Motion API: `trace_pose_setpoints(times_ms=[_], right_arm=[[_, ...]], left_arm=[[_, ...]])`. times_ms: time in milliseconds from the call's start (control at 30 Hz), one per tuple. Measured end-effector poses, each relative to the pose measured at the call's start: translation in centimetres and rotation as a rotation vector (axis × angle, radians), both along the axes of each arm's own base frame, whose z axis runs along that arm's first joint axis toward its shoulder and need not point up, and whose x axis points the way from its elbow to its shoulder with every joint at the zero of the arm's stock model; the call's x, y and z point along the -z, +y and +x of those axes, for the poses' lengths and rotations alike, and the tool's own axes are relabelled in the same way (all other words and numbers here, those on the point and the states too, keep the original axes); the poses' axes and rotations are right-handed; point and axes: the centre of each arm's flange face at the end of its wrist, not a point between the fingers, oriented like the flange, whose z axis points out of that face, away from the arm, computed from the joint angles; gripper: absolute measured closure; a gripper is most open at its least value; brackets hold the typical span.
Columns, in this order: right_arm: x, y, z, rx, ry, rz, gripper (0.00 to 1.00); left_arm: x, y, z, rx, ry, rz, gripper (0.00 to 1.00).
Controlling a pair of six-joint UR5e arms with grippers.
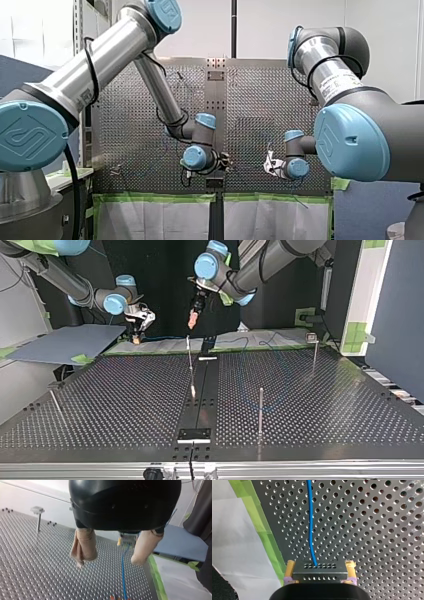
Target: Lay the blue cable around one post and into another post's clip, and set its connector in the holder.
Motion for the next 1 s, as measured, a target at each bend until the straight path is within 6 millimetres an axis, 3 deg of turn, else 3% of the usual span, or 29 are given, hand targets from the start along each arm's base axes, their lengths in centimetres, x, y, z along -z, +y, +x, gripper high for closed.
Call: trace_pose_setpoints(times_ms=[233, 400, 700, 1000], right_arm=[[0.1, 0.2, 0.1, -0.002, 0.005, 0.009, 1.00], [0.2, 0.3, 0.2, -0.005, 0.006, 0.013, 1.00], [0.3, 0.5, 0.3, -0.006, 0.007, 0.017, 1.00], [0.3, 0.5, 0.4, -0.014, 0.005, 0.017, 1.00]], left_arm=[[-1.9, -0.1, -4.6, -0.011, 0.014, -0.037, 0.00], [-2.9, 1.4, -6.7, -0.054, 0.050, -0.045, 0.00], [-4.3, 6.1, -6.6, -0.156, 0.129, -0.060, 0.00], [-7.7, 7.7, -4.1, -0.180, 0.161, -0.140, 0.00]])
